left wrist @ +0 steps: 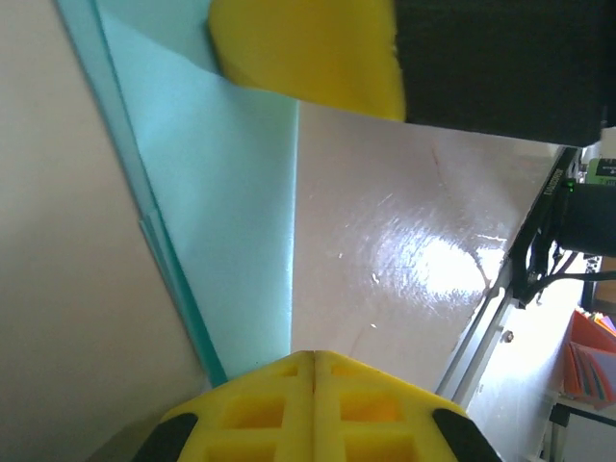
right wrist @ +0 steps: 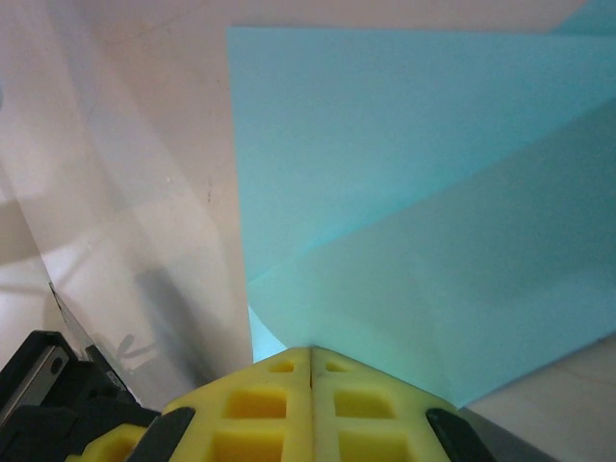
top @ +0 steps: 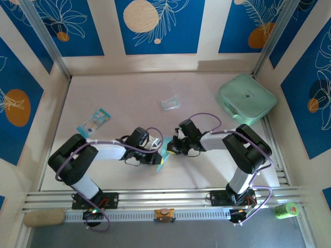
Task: Fold a paper plane with a square sheet of paper (pick it up from the middle)
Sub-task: Fold the wing for the fifth time at the center of the table.
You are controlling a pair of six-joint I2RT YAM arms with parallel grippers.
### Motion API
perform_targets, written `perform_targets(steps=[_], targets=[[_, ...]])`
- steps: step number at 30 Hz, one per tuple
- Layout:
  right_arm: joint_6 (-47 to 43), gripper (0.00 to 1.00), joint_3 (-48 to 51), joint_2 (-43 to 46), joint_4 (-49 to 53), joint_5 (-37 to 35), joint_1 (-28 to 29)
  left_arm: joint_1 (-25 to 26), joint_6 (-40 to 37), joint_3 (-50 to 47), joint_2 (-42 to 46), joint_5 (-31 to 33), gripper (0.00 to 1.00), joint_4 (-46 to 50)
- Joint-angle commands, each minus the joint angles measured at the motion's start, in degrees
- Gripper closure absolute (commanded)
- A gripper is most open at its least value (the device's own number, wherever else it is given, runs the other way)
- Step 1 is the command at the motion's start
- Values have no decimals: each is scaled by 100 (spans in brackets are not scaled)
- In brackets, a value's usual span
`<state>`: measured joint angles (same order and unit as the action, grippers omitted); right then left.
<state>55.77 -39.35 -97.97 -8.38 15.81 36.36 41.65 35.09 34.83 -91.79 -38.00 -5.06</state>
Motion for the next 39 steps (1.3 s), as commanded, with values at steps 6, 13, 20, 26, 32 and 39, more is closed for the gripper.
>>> perform_targets(steps=[6,13,20,26,32,39], targets=[[-39,97,-3,-82,258,-166,-46,67,76,-134,-96,-152,94,-4],[-96,93,-121,120,330,-38,-24,68,121,-134,-347,-32,98,178],[-119,91,-144,429,413,143,259,80,192,-204,-384,7,100,181],[129,94,-32,172,275,-37,697,80,219,-238,-343,91,100,187],[261,96,284,-46,-34,-233,613,80,238,-231,-365,99,100,190],[-11,95,247,-38,-121,-62,100,80,251,-229,-446,38,100,132]])
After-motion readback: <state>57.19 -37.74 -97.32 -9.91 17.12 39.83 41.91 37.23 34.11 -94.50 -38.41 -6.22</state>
